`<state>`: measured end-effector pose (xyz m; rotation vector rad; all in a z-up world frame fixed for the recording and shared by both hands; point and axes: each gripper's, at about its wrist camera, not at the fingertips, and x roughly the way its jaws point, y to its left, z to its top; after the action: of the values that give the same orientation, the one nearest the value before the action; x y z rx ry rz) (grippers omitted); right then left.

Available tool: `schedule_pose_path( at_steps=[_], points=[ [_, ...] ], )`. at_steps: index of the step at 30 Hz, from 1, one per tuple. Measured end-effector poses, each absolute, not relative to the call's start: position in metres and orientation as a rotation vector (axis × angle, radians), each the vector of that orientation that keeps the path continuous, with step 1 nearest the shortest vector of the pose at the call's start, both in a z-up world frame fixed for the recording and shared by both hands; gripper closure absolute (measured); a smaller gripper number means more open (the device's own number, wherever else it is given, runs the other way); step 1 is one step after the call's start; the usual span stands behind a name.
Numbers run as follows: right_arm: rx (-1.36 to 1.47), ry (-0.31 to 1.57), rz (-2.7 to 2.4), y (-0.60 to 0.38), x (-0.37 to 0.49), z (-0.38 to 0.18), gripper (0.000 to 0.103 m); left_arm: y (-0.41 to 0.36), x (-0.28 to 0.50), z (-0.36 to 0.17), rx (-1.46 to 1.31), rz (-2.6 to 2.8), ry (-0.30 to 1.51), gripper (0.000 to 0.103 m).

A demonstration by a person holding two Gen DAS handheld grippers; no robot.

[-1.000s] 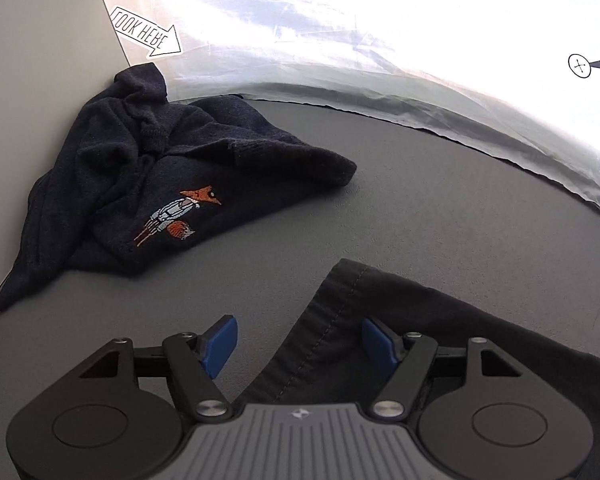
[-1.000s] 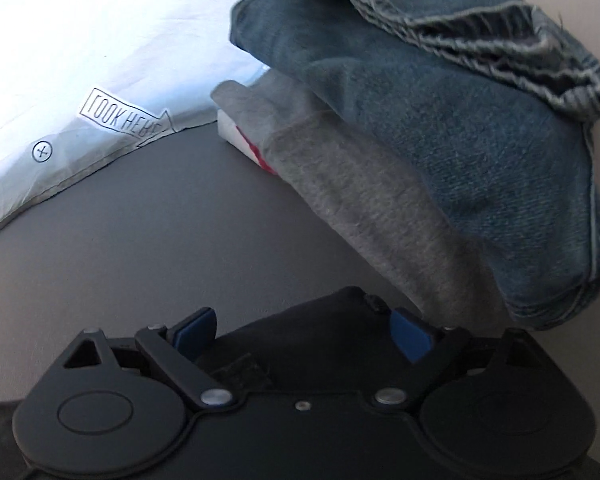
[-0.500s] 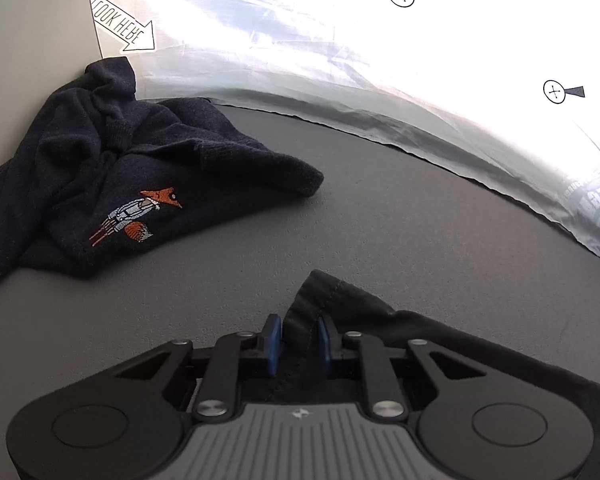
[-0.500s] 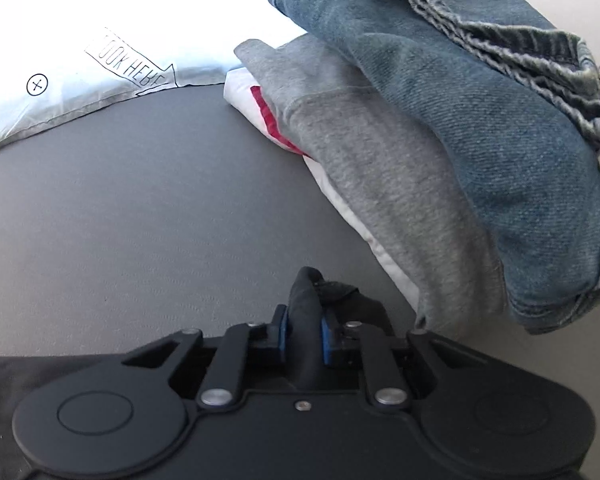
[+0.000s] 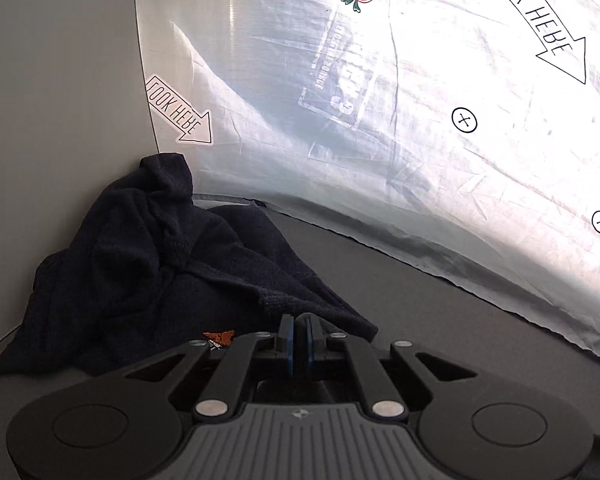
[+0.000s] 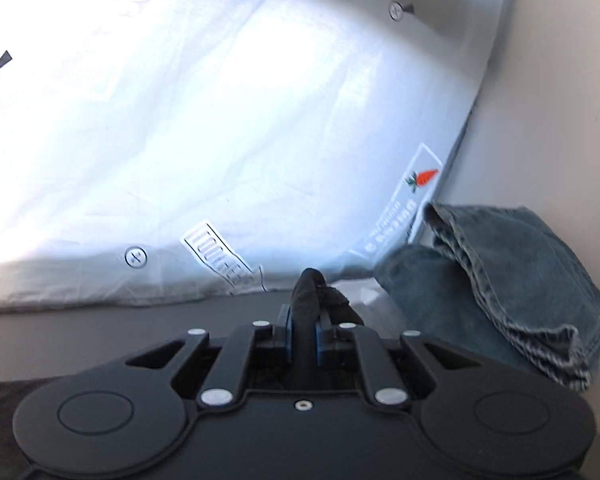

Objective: Fold clothes

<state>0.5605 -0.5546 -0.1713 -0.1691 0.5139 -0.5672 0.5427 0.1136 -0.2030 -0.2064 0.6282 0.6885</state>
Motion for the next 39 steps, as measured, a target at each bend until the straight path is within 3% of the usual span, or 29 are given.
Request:
schedule_pose_path(
  at_steps=[3,4,6,8,9,13,17,20,23,31,32,33,34,39],
  points=[
    [-0.231,0.583,-0.533,-0.541,0.603,-0.191,0.085,0.122,0.551,-0.212,-0.202,0.789,0.703,0.087],
    [-0.266,0.617,-0.536,-0.537,0.610,-0.197,0.072,0.123,0.547,-0.210,-0.206,0.796,0.699,0.087],
    [-0.347,0.664,-0.550,-0.526,0.617,-0.206,0.040,0.123,0.532,-0.201,-0.244,0.767,0.663,0.077],
    [-0.388,0.613,-0.517,-0.511,0.600,-0.203,0.020,0.120,0.512,-0.194,-0.277,0.743,0.643,0.059],
    [-0.393,0.597,-0.499,-0.505,0.589,-0.202,0.016,0.116,0.502,-0.191,-0.285,0.740,0.645,0.058],
    [-0.380,0.622,-0.495,-0.502,0.527,-0.208,0.016,0.092,0.458,-0.188,-0.337,0.679,0.697,0.055],
    [-0.181,0.690,-0.568,-0.531,0.448,-0.220,0.016,0.059,0.409,-0.197,-0.418,0.610,0.773,0.050],
    [0.085,0.713,-0.636,-0.566,0.387,-0.232,0.022,0.029,0.376,-0.213,-0.468,0.571,0.865,0.050],
    [0.346,0.724,-0.659,-0.600,0.342,-0.252,0.045,0.000,0.349,-0.223,-0.526,0.522,0.931,0.050],
    [0.628,0.675,-0.570,-0.636,0.335,-0.284,0.042,-0.051,0.304,-0.210,-0.485,0.461,0.931,0.049],
    [0.623,0.678,-0.582,-0.638,0.338,-0.285,0.050,-0.055,0.297,-0.209,-0.485,0.469,0.927,0.049],
    [0.614,0.680,-0.597,-0.638,0.340,-0.285,0.075,-0.056,0.291,-0.207,-0.490,0.481,0.924,0.048],
    [0.613,0.669,-0.593,-0.639,0.337,-0.281,0.093,-0.057,0.286,-0.207,-0.494,0.491,0.923,0.048],
    [0.536,0.562,-0.620,-0.646,0.283,-0.235,0.097,-0.065,0.259,-0.212,-0.486,0.557,0.964,0.048]
  ],
)
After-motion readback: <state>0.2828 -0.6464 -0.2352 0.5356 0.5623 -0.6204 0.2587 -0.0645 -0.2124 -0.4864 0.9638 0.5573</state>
